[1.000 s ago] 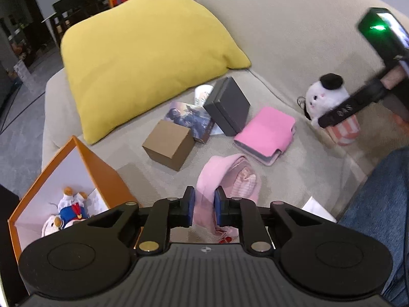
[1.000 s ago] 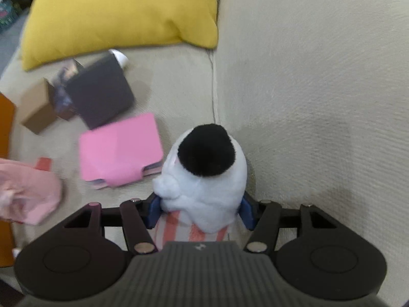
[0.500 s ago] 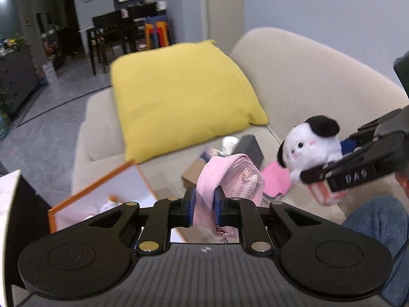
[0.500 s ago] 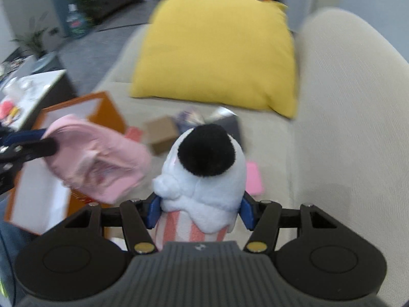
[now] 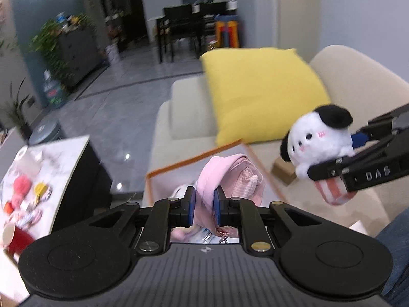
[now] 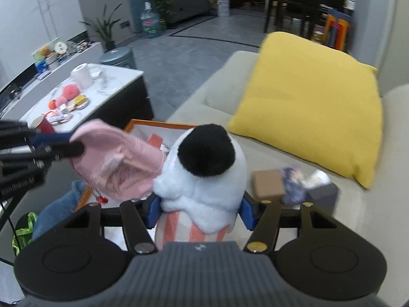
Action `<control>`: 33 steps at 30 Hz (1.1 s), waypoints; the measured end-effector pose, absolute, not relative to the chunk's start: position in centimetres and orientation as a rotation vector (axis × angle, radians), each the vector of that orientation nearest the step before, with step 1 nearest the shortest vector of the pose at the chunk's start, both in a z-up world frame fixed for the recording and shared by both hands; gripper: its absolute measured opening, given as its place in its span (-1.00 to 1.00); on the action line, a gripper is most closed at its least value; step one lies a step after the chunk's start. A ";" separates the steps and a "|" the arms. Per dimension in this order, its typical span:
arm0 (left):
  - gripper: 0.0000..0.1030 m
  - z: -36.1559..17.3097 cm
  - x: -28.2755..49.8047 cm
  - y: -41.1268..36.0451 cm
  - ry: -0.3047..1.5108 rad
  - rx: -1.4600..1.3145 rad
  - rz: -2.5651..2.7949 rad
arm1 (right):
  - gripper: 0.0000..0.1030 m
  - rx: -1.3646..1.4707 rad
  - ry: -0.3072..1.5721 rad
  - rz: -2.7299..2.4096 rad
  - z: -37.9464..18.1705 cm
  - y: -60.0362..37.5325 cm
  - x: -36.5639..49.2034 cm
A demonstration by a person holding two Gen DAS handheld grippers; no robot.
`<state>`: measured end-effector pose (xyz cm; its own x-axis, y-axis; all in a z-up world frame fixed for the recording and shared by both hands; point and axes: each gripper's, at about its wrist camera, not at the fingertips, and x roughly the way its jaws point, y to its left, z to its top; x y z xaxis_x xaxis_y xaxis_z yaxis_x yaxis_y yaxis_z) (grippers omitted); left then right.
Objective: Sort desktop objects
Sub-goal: 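Carry the backpack and striped-cup plush into the orange box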
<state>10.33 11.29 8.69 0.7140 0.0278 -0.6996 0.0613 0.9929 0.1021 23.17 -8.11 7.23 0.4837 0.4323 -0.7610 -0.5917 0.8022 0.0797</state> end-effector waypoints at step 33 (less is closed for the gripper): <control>-0.68 -0.1 11.4 14.8 0.924 0.230 0.073 | 0.44 -0.652 1.045 0.489 -6.2 8.1 33.2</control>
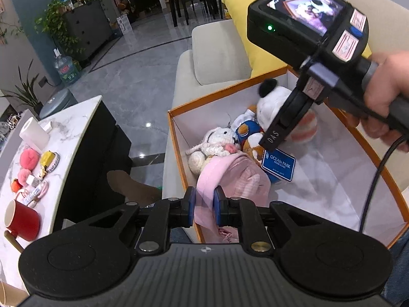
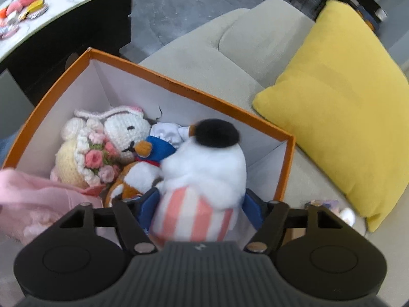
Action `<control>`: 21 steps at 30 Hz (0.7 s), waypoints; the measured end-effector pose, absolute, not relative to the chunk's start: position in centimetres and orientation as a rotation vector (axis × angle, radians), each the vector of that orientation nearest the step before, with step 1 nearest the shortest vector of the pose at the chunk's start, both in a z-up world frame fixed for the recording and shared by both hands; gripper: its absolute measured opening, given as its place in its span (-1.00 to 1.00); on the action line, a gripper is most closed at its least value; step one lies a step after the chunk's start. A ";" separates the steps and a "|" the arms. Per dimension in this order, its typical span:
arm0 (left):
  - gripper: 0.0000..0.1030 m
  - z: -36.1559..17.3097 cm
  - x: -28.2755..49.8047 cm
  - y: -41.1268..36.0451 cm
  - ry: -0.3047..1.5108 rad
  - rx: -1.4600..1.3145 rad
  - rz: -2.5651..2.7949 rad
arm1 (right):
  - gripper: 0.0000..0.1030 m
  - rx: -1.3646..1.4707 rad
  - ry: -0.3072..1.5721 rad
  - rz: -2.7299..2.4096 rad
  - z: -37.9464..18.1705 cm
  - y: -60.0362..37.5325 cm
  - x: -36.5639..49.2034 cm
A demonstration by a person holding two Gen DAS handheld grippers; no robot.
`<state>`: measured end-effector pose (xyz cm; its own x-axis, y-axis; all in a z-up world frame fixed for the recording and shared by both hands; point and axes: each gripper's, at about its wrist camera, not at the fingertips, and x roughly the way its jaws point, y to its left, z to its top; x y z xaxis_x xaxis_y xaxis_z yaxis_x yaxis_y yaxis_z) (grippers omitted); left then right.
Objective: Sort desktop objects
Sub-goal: 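Carry the backpack and striped-cup plush into the orange box, then open the right tool to drop the plush while left tool releases the backpack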
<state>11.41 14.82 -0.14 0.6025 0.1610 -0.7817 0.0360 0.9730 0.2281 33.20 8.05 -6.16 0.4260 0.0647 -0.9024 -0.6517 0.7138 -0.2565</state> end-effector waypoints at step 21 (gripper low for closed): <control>-0.68 -0.2 11.5 14.7 0.939 0.242 0.073 | -0.80 -0.691 1.167 0.598 -6.3 6.2 31.5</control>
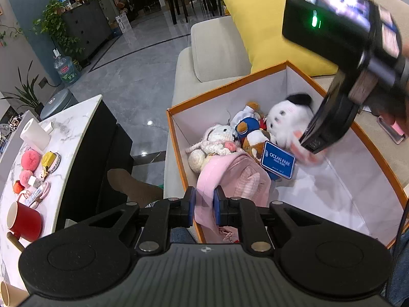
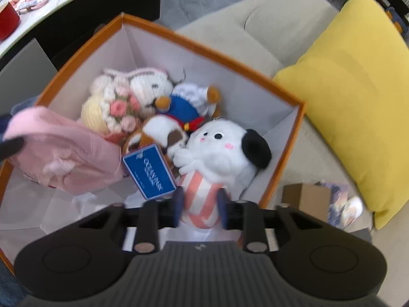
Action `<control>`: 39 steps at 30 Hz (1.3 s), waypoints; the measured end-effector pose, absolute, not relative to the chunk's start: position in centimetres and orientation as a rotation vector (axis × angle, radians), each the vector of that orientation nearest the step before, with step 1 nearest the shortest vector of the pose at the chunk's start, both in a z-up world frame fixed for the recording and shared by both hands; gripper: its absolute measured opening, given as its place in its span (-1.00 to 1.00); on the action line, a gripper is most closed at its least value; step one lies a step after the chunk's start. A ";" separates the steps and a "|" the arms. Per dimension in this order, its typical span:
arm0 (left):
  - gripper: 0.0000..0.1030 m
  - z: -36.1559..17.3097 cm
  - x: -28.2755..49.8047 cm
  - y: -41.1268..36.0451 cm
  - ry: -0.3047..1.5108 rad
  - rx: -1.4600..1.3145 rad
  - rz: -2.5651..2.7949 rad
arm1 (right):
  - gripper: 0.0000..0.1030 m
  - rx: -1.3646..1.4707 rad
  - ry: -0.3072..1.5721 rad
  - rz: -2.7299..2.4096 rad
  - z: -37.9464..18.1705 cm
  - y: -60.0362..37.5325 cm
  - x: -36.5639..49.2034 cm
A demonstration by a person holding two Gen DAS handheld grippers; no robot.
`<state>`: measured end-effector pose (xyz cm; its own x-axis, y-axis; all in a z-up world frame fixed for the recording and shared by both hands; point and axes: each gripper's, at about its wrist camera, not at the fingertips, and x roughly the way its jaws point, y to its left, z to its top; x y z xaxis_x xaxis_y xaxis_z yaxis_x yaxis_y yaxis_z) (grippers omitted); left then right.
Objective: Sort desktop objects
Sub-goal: 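Open the right tool to drop the plush while left tool releases the backpack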
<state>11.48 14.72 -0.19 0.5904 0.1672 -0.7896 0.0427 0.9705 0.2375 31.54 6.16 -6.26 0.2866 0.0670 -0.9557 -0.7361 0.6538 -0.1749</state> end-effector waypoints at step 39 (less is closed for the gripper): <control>-0.52 -2.0 10.6 14.3 0.995 0.292 0.026 | -0.82 -0.356 1.182 0.918 -11.5 12.3 29.3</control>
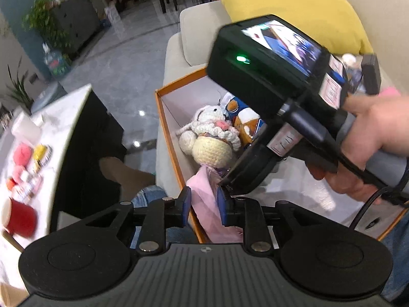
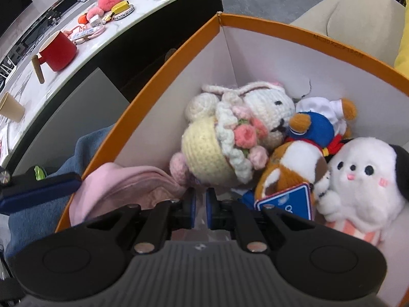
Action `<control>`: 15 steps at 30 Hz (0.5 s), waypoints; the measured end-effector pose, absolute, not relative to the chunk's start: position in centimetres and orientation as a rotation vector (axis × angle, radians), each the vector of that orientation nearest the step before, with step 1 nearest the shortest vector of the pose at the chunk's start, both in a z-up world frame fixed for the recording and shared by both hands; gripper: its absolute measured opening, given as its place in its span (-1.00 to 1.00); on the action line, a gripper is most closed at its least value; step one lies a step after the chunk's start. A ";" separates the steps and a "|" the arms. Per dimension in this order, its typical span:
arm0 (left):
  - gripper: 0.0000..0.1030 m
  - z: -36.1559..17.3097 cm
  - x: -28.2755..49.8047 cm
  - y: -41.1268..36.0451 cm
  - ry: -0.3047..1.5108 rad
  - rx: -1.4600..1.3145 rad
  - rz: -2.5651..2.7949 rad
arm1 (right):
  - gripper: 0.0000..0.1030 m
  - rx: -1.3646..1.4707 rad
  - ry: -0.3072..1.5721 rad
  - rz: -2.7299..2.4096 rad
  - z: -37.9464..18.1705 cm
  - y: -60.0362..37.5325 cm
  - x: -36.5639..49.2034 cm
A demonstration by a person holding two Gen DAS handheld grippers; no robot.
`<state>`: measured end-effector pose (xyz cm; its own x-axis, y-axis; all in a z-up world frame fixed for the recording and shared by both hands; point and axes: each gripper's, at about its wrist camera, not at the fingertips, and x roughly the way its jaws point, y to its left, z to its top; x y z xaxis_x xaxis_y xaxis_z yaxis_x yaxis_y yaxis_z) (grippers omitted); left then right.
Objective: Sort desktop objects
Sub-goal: 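Open the right tool to drop the plush while left tool releases the backpack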
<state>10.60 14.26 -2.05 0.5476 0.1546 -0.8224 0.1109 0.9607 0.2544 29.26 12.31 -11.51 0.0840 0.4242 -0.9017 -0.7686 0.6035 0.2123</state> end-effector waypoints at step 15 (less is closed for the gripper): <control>-0.57 -2.5 10.2 13.6 0.919 0.385 0.010 | -0.83 -0.260 1.186 0.905 -10.9 10.7 29.8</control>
<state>10.22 13.64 -2.48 0.6118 0.1713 -0.7722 0.1542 0.9317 0.3289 29.78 10.74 -10.89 0.0837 0.4697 -0.8788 -0.7238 0.6348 0.2704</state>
